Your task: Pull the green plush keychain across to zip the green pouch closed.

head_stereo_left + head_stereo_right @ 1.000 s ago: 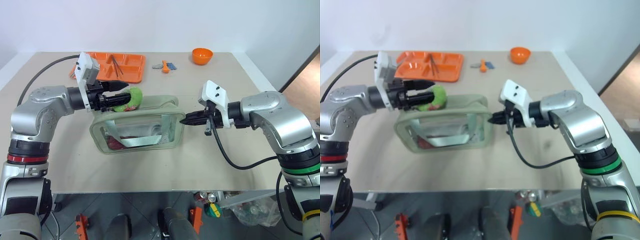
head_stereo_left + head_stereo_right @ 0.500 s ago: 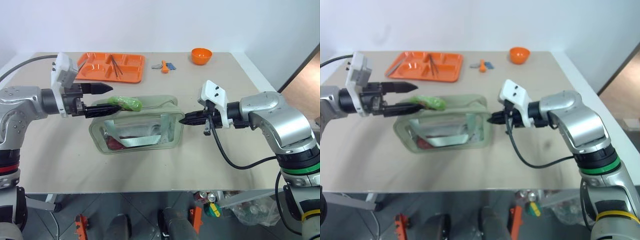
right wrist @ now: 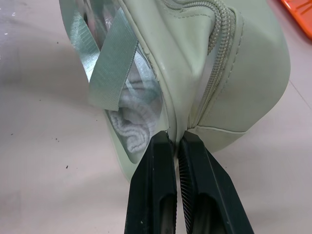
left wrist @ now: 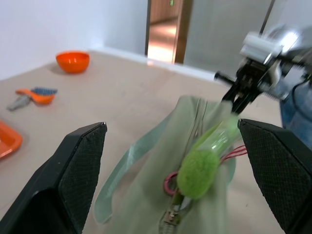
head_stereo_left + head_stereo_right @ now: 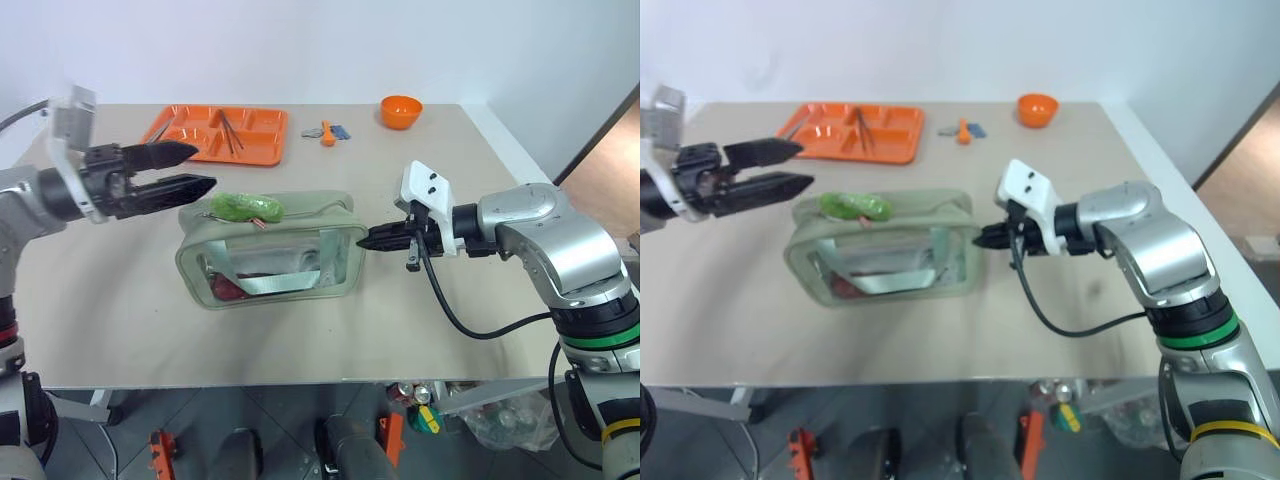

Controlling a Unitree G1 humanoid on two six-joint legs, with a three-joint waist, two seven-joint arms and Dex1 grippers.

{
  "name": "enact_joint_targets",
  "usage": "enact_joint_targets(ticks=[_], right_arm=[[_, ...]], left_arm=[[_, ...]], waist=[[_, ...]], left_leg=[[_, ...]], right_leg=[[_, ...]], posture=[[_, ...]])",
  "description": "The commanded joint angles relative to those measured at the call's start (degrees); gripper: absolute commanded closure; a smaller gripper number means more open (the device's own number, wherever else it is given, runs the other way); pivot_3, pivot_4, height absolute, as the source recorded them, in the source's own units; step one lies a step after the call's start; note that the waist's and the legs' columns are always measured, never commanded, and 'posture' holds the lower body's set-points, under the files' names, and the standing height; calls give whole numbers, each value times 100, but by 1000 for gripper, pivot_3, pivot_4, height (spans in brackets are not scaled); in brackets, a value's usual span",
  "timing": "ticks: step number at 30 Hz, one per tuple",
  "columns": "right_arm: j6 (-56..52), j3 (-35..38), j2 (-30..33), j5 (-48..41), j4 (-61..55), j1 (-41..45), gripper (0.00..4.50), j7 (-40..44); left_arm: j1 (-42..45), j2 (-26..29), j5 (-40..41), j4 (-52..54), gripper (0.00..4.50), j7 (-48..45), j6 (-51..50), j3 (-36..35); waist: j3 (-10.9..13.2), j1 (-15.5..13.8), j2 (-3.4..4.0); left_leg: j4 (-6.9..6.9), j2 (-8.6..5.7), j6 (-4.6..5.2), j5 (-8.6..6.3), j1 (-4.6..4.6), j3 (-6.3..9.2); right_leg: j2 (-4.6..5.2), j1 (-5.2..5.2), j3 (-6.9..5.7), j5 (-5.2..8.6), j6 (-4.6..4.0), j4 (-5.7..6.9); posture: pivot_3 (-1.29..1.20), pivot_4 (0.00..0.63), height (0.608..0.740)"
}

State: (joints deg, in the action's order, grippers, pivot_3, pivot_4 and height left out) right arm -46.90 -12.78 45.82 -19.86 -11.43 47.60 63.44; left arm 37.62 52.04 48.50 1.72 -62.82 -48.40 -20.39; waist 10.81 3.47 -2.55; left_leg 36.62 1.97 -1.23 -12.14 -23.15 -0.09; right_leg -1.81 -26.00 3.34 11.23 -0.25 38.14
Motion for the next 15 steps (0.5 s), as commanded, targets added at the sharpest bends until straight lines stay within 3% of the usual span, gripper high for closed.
enact_joint_targets(ticks=[1,8,15], right_arm=[[89,127,25,-34,-140,88,4500,14],[135,77,-10,-25,-81,128,4500,49],[120,68,-28,-26,-84,143,4500,49]], left_arm=[[-546,252,202,147,26,-61,-83,-647],[-2215,203,98,976,26,-4,61,-749],[-2565,33,-179,949,26,142,287,-369]], waist=[[0,6,0],[0,-8,0],[0,-8,0]], left_leg=[[0,1,0,0,0,1],[1,-1,0,0,-1,0],[1,0,0,0,3,0]], right_leg=[[0,0,-1,0,-1,0],[10,1,-6,3,-5,0],[4,1,-5,2,-6,1]], posture=[[0,150,740],[0,150,740],[0,150,740]])
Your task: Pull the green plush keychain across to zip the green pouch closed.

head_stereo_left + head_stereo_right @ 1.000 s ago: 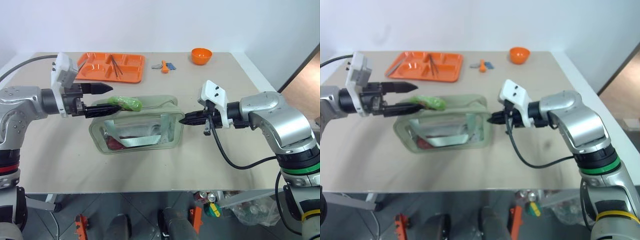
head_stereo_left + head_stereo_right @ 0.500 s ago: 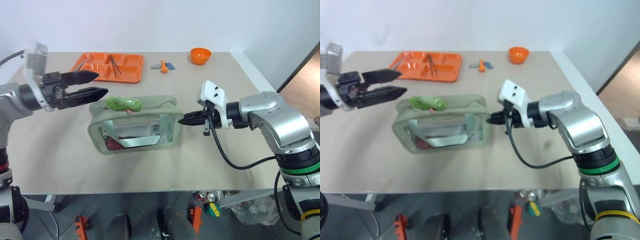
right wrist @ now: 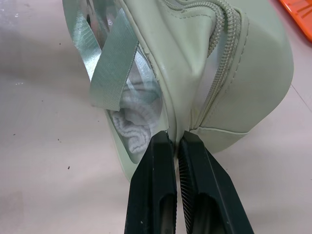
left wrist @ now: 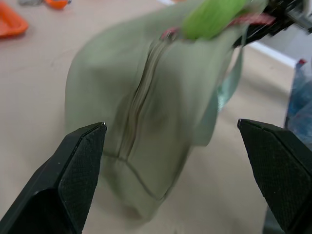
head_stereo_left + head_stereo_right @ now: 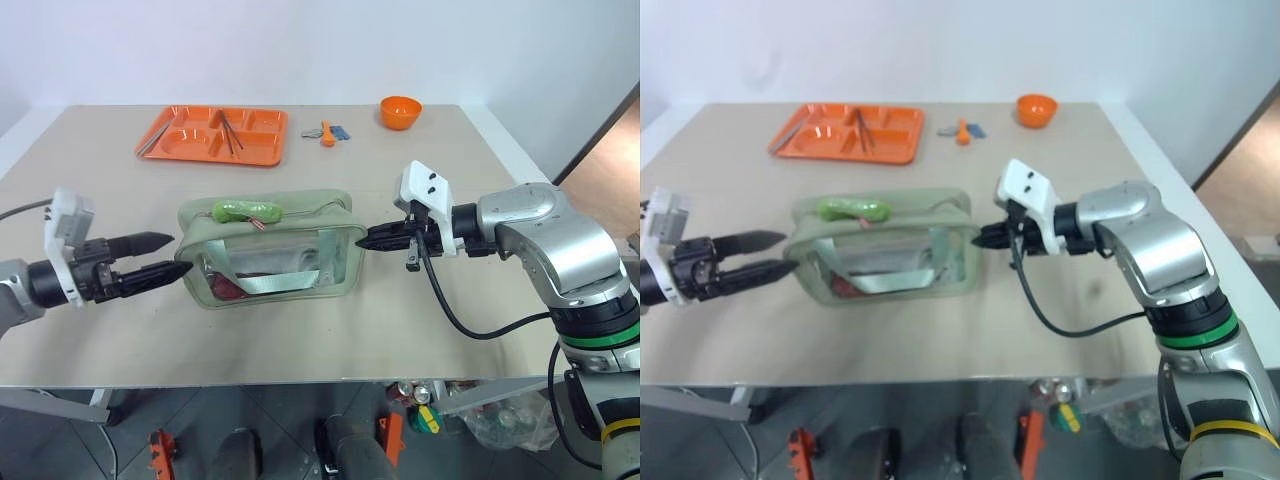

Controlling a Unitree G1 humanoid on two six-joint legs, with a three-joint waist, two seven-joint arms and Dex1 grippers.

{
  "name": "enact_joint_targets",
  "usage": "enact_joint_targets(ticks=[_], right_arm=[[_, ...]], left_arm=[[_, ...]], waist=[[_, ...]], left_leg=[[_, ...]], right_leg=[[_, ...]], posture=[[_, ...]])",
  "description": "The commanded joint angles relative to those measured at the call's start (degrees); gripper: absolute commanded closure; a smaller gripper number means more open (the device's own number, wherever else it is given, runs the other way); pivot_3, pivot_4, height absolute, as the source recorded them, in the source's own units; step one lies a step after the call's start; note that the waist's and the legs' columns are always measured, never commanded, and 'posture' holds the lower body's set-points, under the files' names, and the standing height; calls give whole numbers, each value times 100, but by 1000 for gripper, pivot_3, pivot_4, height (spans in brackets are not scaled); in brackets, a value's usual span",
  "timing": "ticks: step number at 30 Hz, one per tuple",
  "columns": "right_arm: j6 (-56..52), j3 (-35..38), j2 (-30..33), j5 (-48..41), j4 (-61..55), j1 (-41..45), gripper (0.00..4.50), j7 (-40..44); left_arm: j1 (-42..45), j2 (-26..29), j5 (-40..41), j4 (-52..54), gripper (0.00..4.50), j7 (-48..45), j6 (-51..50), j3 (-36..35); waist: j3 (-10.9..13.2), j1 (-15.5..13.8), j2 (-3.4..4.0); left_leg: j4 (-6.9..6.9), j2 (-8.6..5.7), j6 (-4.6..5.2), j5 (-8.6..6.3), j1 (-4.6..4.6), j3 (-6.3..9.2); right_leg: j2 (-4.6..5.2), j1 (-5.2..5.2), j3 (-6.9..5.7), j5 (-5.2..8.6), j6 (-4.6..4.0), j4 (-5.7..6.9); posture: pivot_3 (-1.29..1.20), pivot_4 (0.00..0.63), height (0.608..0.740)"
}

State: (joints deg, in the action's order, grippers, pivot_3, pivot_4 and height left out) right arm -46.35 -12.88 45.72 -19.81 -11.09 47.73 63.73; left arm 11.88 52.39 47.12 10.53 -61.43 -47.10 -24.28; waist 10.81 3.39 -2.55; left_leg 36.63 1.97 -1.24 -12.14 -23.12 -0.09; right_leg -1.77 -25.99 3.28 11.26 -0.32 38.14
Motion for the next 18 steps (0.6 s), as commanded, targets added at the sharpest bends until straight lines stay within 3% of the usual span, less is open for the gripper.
enact_joint_targets(ticks=[1,3,15,16,18], right_arm=[[64,81,-16,-33,-121,127,4500,19],[46,87,-15,-36,-133,123,4500,7],[-46,131,33,-25,-132,61,4500,-78],[-42,128,32,-20,-129,56,4500,-82],[-32,124,26,-13,-121,49,4500,-92]], left_arm=[[31,-25,-38,75,26,1,165,74],[121,-83,-43,21,270,46,174,175],[581,-312,451,-133,4217,129,-11,73],[583,-306,449,-136,4474,132,-1,80],[573,-273,323,-153,4474,158,74,160]], waist=[[0,0,0],[0,0,0],[0,1,0],[0,2,0],[0,2,0]], left_leg=[[0,0,0,0,0,0],[-2,0,0,0,0,0],[-2,0,0,0,-2,-1],[-2,0,0,0,-2,-1],[-2,0,0,0,-2,-1]], right_leg=[[0,0,0,0,0,0],[0,0,1,1,-2,0],[-1,0,2,0,0,-1],[-1,0,2,0,0,-1],[-1,0,2,0,0,-1]], posture=[[0,150,740],[0,150,740],[0,150,740],[0,150,740],[0,150,740]])
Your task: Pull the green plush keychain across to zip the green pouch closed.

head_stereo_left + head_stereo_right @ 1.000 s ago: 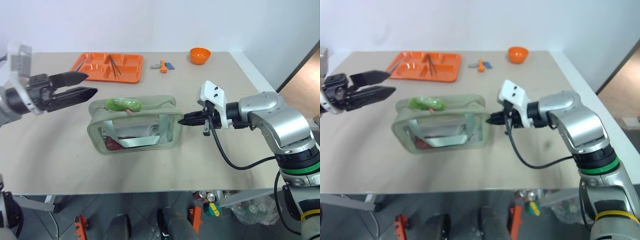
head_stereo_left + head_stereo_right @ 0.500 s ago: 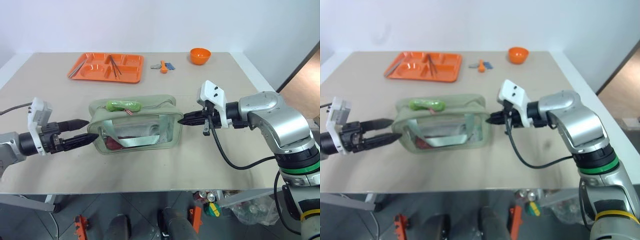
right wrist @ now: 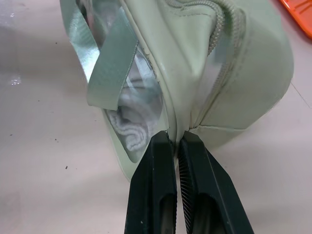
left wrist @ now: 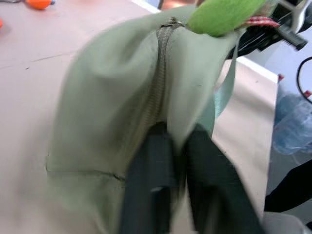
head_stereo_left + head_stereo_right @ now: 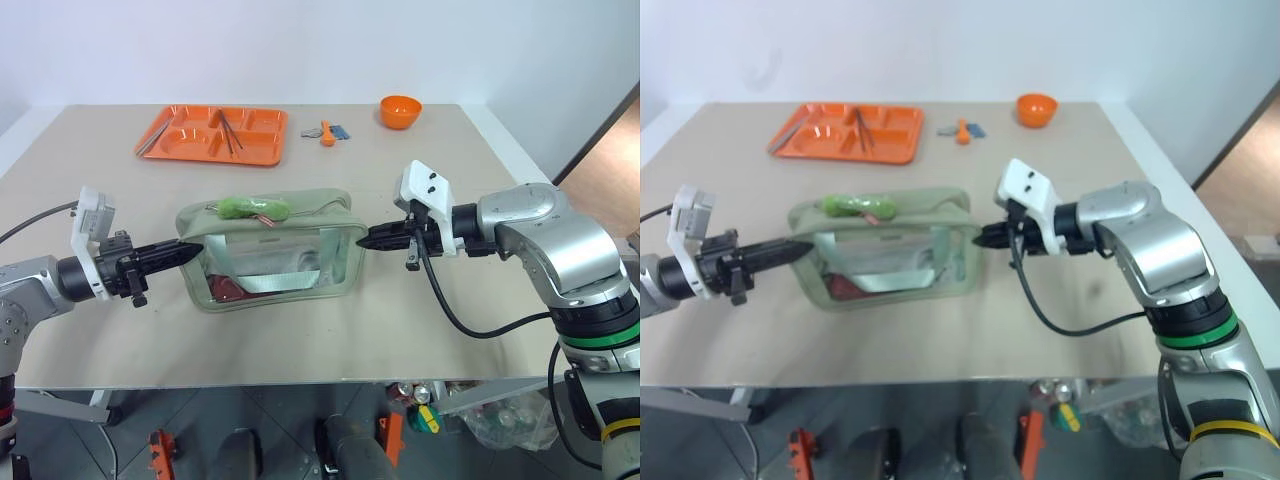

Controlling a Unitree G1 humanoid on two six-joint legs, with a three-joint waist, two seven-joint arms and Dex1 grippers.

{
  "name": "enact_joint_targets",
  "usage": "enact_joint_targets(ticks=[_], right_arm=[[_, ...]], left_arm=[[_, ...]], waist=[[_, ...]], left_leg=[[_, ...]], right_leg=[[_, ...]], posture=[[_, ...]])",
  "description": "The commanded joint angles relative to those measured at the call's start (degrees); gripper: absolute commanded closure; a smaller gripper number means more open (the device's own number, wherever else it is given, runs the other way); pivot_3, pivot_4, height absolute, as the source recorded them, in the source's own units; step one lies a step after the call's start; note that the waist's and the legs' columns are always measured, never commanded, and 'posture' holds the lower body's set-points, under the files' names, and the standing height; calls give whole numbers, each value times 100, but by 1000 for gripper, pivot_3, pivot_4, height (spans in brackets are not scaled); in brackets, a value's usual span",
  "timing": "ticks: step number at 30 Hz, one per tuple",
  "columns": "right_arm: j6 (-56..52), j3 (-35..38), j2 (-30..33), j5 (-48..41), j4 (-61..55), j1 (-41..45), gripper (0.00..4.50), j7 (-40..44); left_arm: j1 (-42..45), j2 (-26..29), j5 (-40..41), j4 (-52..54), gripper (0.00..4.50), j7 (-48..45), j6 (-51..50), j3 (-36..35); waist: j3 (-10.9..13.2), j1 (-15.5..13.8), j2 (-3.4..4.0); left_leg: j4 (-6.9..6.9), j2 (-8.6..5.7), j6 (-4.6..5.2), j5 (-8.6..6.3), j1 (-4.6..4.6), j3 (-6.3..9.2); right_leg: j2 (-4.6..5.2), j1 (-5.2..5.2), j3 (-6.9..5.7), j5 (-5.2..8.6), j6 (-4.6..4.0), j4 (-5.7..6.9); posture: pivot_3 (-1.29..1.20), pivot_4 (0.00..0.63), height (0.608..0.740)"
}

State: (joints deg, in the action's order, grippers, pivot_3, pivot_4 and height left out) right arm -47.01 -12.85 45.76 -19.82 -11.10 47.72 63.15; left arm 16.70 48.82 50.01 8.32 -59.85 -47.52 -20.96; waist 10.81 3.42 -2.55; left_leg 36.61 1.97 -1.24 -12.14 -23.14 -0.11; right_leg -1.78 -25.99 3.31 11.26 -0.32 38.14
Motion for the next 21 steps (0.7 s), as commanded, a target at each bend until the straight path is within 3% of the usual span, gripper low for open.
enact_joint_targets(ticks=[1,18,21], right_arm=[[33,121,19,-13,-117,47,4500,-39],[115,141,-53,82,123,89,4500,-272],[116,156,-49,67,127,93,3543,-260]], left_arm=[[91,95,-73,49,4474,37,176,-115],[491,27,-385,-240,4474,50,304,156],[528,-3,-406,-251,4500,67,327,202]], waist=[[0,-1,0],[0,-17,0],[0,-18,0]], left_leg=[[0,0,0,0,0,1],[2,-6,0,0,-2,1],[3,-8,0,0,-2,1]], right_leg=[[0,0,-1,0,0,0],[5,1,0,-1,3,0],[7,2,2,-2,5,0]], posture=[[0,150,740],[0,150,740],[0,150,740]])
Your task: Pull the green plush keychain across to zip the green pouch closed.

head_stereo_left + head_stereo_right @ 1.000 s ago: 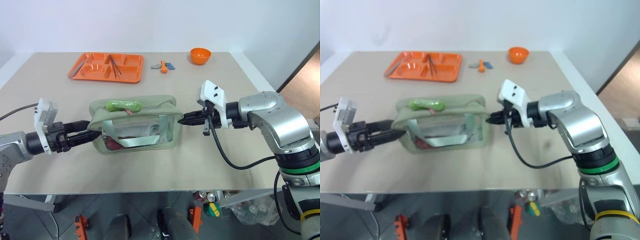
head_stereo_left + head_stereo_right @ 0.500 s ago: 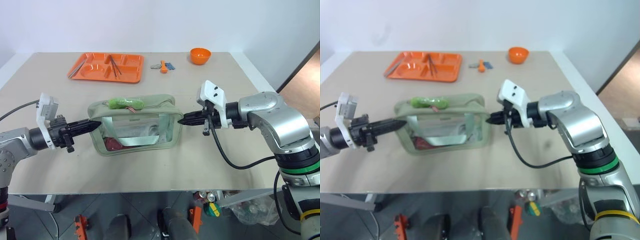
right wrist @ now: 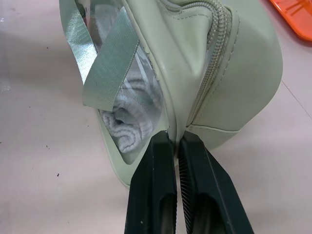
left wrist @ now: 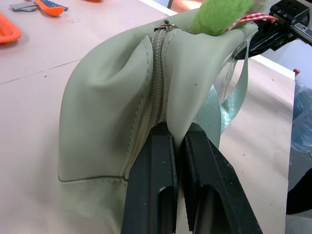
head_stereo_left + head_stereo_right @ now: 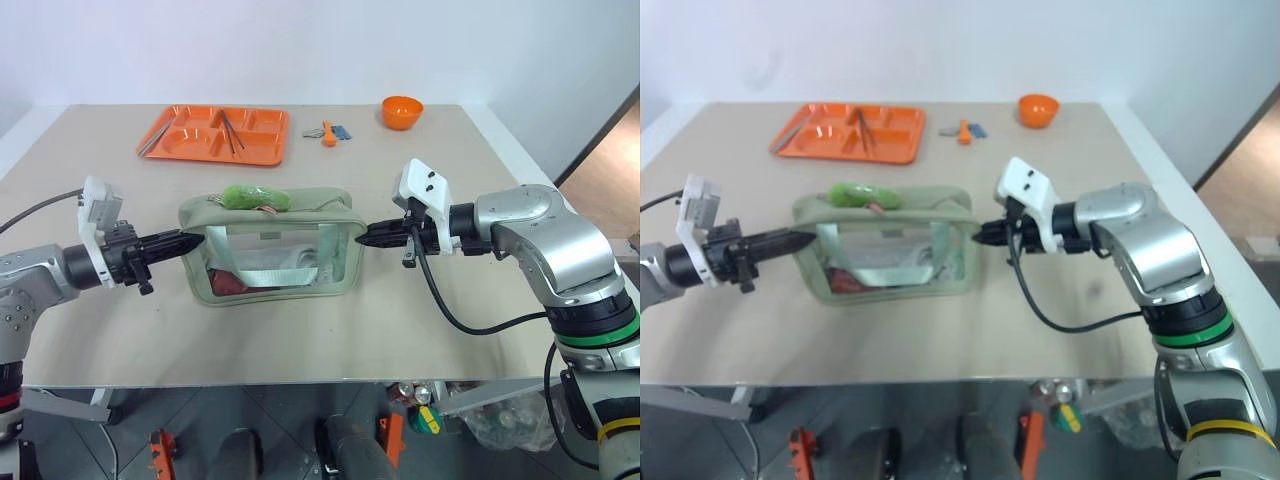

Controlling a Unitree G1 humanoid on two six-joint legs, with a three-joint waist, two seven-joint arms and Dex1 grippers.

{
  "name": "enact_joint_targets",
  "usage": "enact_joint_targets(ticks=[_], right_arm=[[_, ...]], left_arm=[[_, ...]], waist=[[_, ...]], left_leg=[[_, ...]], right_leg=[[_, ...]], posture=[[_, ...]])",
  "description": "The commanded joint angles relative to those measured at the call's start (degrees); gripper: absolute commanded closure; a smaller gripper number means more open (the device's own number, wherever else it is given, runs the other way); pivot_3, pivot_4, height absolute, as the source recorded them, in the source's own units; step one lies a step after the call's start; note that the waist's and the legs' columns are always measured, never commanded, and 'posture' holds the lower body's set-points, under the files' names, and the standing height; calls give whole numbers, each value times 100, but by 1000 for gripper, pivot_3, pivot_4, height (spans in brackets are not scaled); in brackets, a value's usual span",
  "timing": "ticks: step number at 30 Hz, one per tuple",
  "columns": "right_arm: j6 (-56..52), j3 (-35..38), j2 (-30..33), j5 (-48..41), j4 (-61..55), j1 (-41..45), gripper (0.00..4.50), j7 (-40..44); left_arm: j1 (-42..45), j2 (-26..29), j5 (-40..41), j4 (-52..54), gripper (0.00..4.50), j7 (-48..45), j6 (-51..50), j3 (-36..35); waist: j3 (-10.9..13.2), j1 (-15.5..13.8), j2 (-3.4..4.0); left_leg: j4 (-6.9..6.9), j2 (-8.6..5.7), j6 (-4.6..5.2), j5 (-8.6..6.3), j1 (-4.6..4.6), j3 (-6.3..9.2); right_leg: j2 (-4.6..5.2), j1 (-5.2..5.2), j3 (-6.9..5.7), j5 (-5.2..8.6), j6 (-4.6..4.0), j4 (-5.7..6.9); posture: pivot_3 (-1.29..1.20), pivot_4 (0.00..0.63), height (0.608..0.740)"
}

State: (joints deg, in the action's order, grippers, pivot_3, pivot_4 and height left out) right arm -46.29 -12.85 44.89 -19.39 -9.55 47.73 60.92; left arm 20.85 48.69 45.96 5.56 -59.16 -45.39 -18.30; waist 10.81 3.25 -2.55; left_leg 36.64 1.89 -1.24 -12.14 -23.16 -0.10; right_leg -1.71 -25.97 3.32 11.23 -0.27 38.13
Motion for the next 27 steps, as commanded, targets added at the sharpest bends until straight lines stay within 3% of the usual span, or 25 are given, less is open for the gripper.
enact_joint_targets(ticks=[1,10,14,19,27], right_arm=[[78,140,76,28,-76,78,3166,12],[499,389,773,-142,-203,-118,103,855],[685,761,746,-137,561,378,42,675],[557,1065,57,-229,1491,1673,42,39],[574,292,-995,-122,1301,2297,42,166]], left_arm=[[121,3,-4,23,4500,-2,123,-55],[200,-54,-46,16,4500,-11,176,6],[214,-69,-51,18,4500,-14,185,8],[206,-73,-82,21,4500,-44,216,17],[290,-108,-109,-32,4500,-63,276,101]], waist=[[0,-2,0],[0,-51,0],[1,-39,1],[2,-2,3],[2,-36,4]], left_leg=[[0,-1,0,0,-1,0],[0,-1,0,0,-2,0],[1,-4,0,0,-2,-2],[3,-3,4,3,7,-7],[-4,6,4,3,-6,0]], right_leg=[[1,0,0,0,0,0],[2,0,-1,1,1,-1],[5,1,1,1,3,-4],[-1,1,8,-12,2,-1],[-4,-5,-1,-5,-4,-2]], posture=[[0,150,740],[0,150,740],[0,150,740],[0,150,740],[0,150,740]])
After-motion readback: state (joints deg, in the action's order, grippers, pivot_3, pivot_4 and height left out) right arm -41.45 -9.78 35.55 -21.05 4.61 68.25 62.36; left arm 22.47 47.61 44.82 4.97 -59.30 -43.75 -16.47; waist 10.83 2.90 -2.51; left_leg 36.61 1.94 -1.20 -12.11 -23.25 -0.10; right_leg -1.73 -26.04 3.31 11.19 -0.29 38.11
